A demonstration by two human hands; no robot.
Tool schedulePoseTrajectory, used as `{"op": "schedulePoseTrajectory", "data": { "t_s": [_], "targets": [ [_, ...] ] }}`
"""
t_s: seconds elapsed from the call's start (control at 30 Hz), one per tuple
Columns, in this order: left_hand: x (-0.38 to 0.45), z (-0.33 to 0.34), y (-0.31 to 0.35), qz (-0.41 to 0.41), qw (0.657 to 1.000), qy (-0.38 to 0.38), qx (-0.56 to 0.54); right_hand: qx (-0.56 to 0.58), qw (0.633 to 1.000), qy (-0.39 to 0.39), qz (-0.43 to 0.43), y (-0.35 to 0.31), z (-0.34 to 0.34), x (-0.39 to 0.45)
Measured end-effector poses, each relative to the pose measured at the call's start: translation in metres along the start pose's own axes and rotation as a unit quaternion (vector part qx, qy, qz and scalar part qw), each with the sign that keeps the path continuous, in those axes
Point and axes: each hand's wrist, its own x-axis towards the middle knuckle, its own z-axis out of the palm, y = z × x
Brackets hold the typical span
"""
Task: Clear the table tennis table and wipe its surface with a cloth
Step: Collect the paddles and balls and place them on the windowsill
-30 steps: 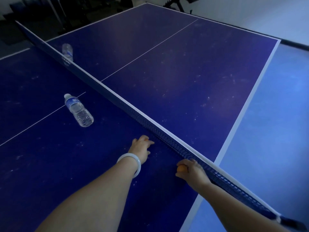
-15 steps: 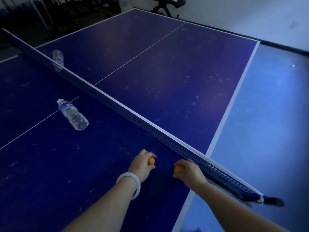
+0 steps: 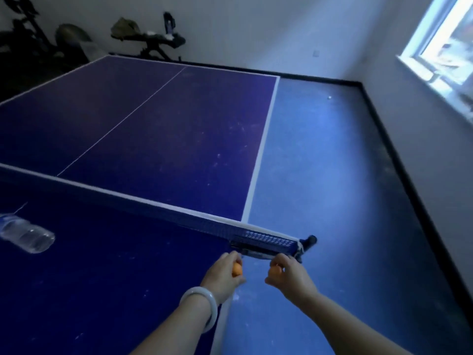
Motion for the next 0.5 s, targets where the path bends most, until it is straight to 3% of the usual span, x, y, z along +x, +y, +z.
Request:
{"op": "schedulePoseTrajectory", "data": {
  "t_s": [0.23,0.4,0.5],
  "targets": [
    [-0.042,0.107,0.121,0.098,0.99,-0.081,0.053,0.043,0.992,0.094,0.068,0.128,-0.075,-0.122],
    [-0.099,0.212,0.221,0.159,0.972,-0.14,0.106,0.102,0.968,0.17,0.154,0.234,-0.115,-0.252],
    [-0.14,0.293,0.286,0.236,0.947,-0.175,0.128,0.1,0.945,0.231,0.207,0.303,-0.139,-0.341]
  ]
}}
